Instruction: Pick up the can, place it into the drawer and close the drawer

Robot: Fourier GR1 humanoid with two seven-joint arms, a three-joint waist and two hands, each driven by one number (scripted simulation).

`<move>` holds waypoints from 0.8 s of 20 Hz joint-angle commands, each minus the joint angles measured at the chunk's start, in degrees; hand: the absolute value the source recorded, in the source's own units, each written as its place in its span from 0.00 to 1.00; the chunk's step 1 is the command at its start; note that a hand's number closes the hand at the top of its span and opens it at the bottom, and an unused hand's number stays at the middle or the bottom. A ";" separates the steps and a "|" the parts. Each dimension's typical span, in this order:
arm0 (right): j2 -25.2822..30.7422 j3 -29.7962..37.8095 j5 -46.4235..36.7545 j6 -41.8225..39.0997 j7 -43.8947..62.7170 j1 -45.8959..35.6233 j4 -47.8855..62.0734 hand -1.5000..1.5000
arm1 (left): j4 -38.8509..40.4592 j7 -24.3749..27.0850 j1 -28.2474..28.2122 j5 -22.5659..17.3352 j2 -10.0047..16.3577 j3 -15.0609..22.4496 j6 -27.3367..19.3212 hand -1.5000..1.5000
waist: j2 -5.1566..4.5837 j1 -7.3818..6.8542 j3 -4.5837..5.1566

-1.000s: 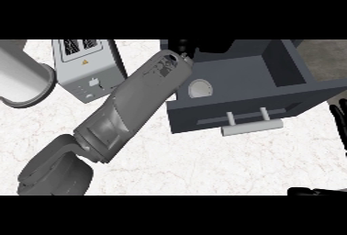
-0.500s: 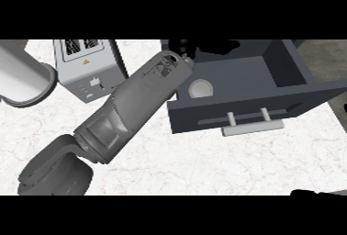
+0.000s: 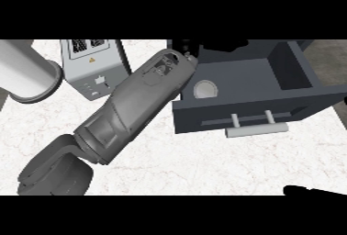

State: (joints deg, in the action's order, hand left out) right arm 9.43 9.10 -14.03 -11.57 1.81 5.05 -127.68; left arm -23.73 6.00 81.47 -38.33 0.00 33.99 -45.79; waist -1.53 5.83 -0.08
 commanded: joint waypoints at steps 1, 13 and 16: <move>3.44 0.47 -5.62 -0.12 -1.84 -1.86 1.45 0.00 | -0.53 2.80 -0.32 -1.57 0.00 -1.34 1.17 0.00 | 0.37 -1.89 0.03; 5.01 -14.66 -36.25 6.51 -1.43 -8.67 14.27 0.00 | -0.74 -1.86 3.80 -1.47 0.00 -0.99 -0.95 0.00 | 1.13 -5.49 0.06; 5.26 -15.91 -40.80 8.63 -2.07 -7.40 17.93 0.00 | -2.34 -1.79 1.96 -0.12 0.75 -0.59 -1.60 0.00 | 1.50 -5.83 0.07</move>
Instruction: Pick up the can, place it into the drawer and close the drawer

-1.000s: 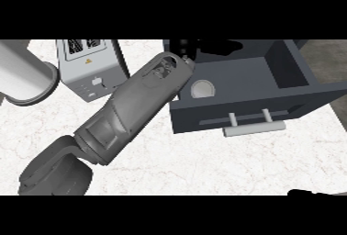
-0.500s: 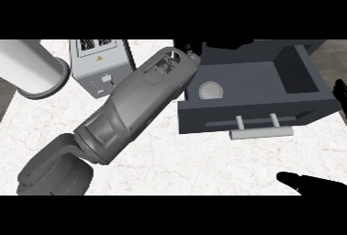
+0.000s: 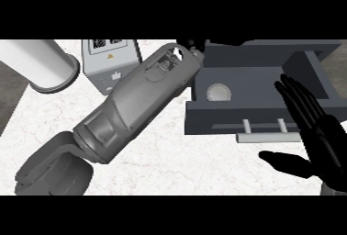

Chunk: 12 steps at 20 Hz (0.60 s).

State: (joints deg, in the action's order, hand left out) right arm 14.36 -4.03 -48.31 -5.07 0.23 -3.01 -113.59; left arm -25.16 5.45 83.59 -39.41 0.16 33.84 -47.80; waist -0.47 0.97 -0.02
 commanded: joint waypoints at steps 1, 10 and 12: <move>-1.13 -4.43 -9.97 4.21 0.70 -1.80 7.91 0.00 | -0.74 -1.88 0.38 0.80 3.03 -0.74 2.69 0.00 | 0.30 -1.54 0.02; -7.93 -2.39 -14.54 19.55 -2.44 -7.31 28.59 0.00 | -11.89 -7.72 -6.61 4.37 8.08 0.76 2.16 0.00 | 0.73 -3.01 -0.01; -6.01 0.66 -13.43 20.73 -4.87 -10.27 34.30 0.00 | -15.81 -11.42 -6.36 4.90 10.43 0.87 1.07 0.00 | 0.80 -3.25 -0.03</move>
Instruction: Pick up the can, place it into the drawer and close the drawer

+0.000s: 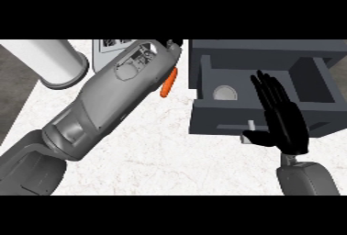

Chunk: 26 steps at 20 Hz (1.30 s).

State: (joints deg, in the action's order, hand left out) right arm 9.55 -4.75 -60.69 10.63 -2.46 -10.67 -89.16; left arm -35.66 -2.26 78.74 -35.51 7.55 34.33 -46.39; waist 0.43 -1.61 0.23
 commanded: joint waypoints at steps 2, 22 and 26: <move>-1.73 3.03 -1.00 5.67 -1.45 -6.69 14.40 0.00 | -7.26 -4.89 -3.13 2.17 5.39 1.36 -0.04 0.00 | -0.18 -1.02 -0.28; 0.01 12.68 -7.96 24.89 -4.25 -31.58 50.25 0.00 | -27.57 -15.28 -13.73 5.57 15.79 2.70 -0.81 0.00 | -0.99 -2.47 -0.38; 0.13 14.71 -8.12 30.29 -5.33 -34.74 57.56 0.00 | -31.32 -12.02 -20.99 5.42 18.08 1.90 1.10 0.00 | -1.48 -3.18 -0.35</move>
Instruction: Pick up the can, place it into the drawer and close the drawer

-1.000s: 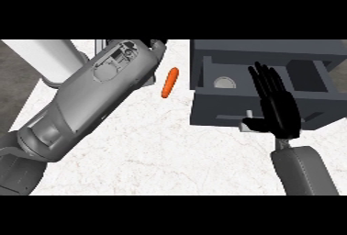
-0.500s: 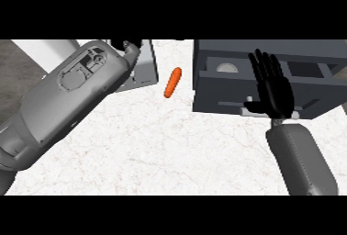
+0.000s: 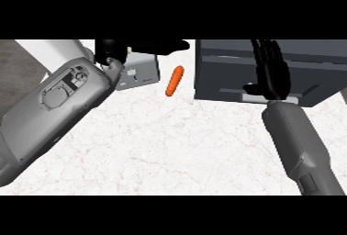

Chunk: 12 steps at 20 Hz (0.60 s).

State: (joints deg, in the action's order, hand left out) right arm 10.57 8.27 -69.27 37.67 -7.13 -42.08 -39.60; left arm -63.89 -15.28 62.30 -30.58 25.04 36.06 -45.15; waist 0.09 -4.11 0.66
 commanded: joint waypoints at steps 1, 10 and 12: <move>-0.79 2.32 0.76 1.53 1.12 -6.45 8.08 0.00 | -6.94 -1.81 -5.14 0.64 4.03 -0.06 -0.15 0.00 | -0.50 -0.58 -0.75; 2.08 4.66 -0.58 4.72 1.42 -16.98 20.30 0.00 | -9.14 0.78 -9.61 2.01 3.70 -1.28 0.97 0.00 | -1.80 -1.30 -0.78; 0.26 4.66 -0.95 5.49 3.32 -18.66 21.66 0.00 | -11.01 0.24 -9.86 2.81 4.86 -0.85 1.29 0.00 | -1.72 -1.79 -0.77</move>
State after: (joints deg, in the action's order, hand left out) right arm 10.86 12.09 -70.20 44.80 -4.78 -54.93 -22.62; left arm -72.96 -15.67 54.36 -28.45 29.15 35.27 -44.34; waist -0.58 -4.34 0.12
